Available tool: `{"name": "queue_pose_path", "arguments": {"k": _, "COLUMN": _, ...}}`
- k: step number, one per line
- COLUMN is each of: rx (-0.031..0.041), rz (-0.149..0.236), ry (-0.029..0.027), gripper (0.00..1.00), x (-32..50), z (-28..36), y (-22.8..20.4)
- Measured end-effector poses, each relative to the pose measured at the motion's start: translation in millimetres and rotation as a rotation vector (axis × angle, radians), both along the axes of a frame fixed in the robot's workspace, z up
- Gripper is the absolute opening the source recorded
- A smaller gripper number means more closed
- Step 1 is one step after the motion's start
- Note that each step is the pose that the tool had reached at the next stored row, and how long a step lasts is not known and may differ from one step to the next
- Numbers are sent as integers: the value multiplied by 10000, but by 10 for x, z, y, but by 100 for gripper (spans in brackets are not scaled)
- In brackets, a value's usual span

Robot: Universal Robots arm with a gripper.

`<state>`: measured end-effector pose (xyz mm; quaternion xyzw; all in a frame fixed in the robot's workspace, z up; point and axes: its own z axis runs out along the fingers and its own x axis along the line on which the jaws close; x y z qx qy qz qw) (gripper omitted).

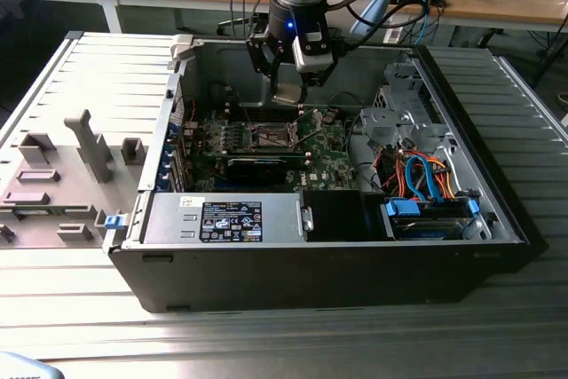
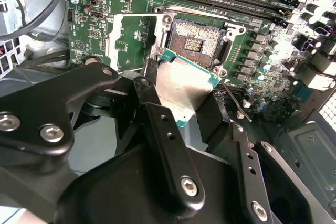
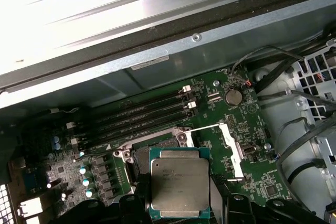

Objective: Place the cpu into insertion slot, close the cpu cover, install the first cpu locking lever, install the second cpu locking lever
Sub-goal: 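Place the cpu into insertion slot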

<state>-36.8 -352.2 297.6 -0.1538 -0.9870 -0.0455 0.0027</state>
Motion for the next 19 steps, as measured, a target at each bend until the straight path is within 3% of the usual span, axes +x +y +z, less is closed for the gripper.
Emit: {"name": "queue_pose_path", "arguments": {"k": 19, "rx": 0, "rz": -403, "ry": 0, "gripper": 54, "x": 0, "z": -6, "y": 0}}
